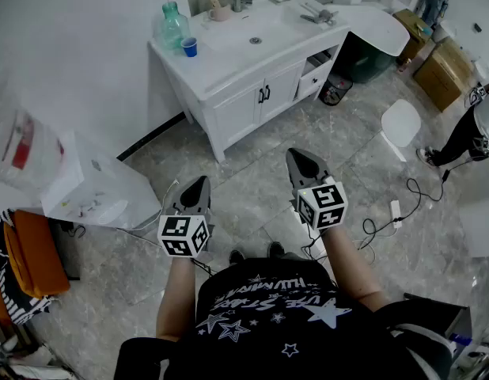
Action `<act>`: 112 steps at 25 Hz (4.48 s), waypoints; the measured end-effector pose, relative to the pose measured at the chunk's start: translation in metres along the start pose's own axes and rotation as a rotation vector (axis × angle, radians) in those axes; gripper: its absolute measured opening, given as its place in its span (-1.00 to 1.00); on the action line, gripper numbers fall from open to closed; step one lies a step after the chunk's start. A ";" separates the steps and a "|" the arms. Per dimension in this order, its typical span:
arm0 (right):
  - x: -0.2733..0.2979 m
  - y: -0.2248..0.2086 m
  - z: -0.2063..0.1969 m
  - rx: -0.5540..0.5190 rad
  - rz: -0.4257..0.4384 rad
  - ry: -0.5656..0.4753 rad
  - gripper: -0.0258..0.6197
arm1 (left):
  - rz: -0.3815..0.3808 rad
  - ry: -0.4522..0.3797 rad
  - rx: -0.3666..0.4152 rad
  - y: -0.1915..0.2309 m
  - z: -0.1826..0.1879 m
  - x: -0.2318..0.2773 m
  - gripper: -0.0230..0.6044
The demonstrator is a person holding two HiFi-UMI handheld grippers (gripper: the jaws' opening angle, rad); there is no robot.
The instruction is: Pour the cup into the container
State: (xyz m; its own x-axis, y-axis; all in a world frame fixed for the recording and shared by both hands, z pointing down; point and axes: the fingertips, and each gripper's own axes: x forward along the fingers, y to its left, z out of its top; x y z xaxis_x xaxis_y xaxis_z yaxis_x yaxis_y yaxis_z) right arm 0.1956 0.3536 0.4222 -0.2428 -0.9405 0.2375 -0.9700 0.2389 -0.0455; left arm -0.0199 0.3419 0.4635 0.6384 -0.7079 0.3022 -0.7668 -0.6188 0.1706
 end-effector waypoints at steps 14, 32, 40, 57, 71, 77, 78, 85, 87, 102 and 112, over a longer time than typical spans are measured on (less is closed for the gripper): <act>-0.004 0.024 -0.002 -0.009 0.016 0.003 -0.91 | -0.023 0.023 0.003 0.000 -0.012 -0.013 -0.89; 0.042 0.041 -0.009 0.044 -0.058 0.001 -0.89 | -0.029 0.036 -0.021 0.064 -0.019 -0.019 -0.89; 0.130 0.009 -0.001 0.036 0.057 0.006 -0.42 | 0.078 0.045 -0.050 0.104 -0.004 0.032 -0.89; 0.304 -0.073 0.024 0.051 0.322 0.049 0.44 | 0.302 0.005 -0.095 0.152 0.057 0.161 -0.89; 0.396 -0.052 0.031 0.020 0.428 0.080 0.55 | 0.444 -0.035 -0.155 0.195 0.071 0.170 -0.89; 0.447 -0.045 0.038 0.025 0.394 0.099 0.55 | 0.422 -0.018 -0.144 0.243 0.077 0.190 -0.89; 0.459 -0.044 0.039 0.024 0.389 0.102 0.55 | 0.416 -0.015 -0.139 0.255 0.080 0.195 -0.89; 0.533 -0.033 0.046 -0.005 0.342 0.140 0.55 | 0.369 -0.016 -0.126 0.333 0.108 0.239 -0.89; 0.552 -0.028 0.045 -0.030 0.332 0.148 0.51 | 0.360 -0.020 -0.115 0.354 0.116 0.251 -0.89; 0.642 -0.004 0.011 -0.106 0.255 0.250 0.22 | 0.272 0.014 -0.134 0.440 0.130 0.299 -0.89; 0.676 0.006 -0.005 -0.160 0.219 0.268 0.14 | 0.234 0.035 -0.150 0.471 0.121 0.308 -0.89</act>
State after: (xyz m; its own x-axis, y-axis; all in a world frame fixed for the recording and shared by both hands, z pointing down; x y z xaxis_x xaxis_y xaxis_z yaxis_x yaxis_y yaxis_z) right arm 0.0258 -0.2792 0.5876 -0.4112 -0.7715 0.4854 -0.8759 0.4820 0.0240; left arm -0.1764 -0.2086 0.5234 0.4424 -0.8115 0.3819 -0.8959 -0.3809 0.2285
